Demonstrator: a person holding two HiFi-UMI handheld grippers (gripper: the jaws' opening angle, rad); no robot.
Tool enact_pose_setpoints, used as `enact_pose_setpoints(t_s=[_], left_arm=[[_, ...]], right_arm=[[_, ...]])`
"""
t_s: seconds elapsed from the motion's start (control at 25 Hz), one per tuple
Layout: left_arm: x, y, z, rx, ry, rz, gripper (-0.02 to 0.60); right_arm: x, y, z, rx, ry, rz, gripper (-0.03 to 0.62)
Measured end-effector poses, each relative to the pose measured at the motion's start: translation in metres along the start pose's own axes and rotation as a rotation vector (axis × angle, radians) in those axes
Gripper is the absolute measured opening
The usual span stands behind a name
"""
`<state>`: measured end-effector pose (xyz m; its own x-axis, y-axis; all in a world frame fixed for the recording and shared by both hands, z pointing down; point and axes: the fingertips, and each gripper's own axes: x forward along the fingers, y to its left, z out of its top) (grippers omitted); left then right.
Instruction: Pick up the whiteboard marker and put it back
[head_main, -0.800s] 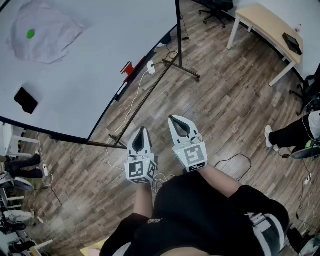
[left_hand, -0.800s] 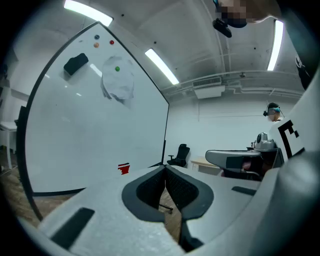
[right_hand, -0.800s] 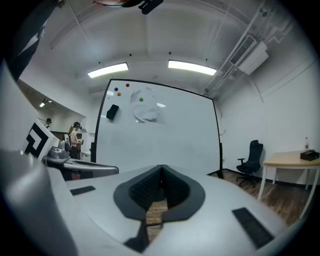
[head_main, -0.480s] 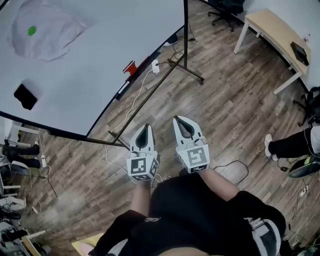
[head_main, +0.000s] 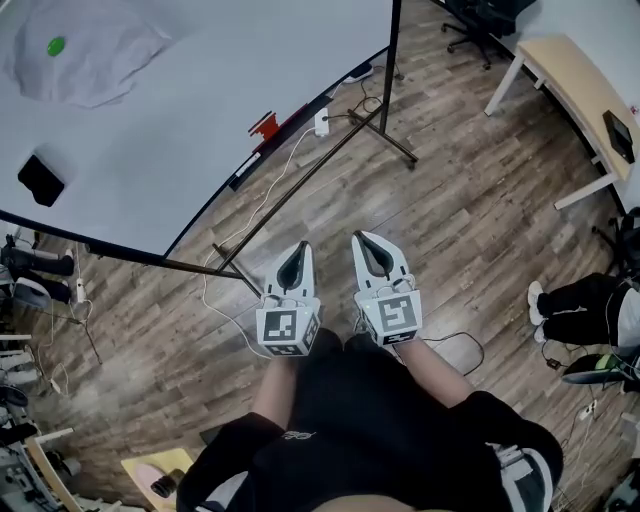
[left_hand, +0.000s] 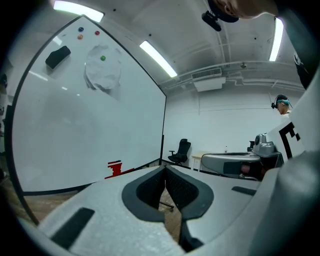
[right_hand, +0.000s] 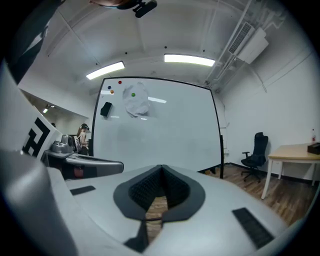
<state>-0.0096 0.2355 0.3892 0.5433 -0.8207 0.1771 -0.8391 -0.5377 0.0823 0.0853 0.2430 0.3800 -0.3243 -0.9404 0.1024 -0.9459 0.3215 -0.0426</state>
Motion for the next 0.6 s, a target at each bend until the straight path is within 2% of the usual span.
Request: enact_pose_setpoints(t_s=[0.24,0.4,0.6], left_arm=[[0.025,0.025,-0.003,-0.004,0.012,0.013,0.008],[0.050,0.068,-0.010,-0.023,0.028,0.007,0.008],[0.090,0.131,0.005,-0.005,0.051,-0.012,0.008]], right_arm=[[0.036,-0.008,-0.008,0.010,0.026,0.003,0.003],[0.081,0.000,-0.015,-0.005,0.034,-0.001,0.003],[0.154,0.009,-0.002,-0.008,0.042,0.007,0.003]])
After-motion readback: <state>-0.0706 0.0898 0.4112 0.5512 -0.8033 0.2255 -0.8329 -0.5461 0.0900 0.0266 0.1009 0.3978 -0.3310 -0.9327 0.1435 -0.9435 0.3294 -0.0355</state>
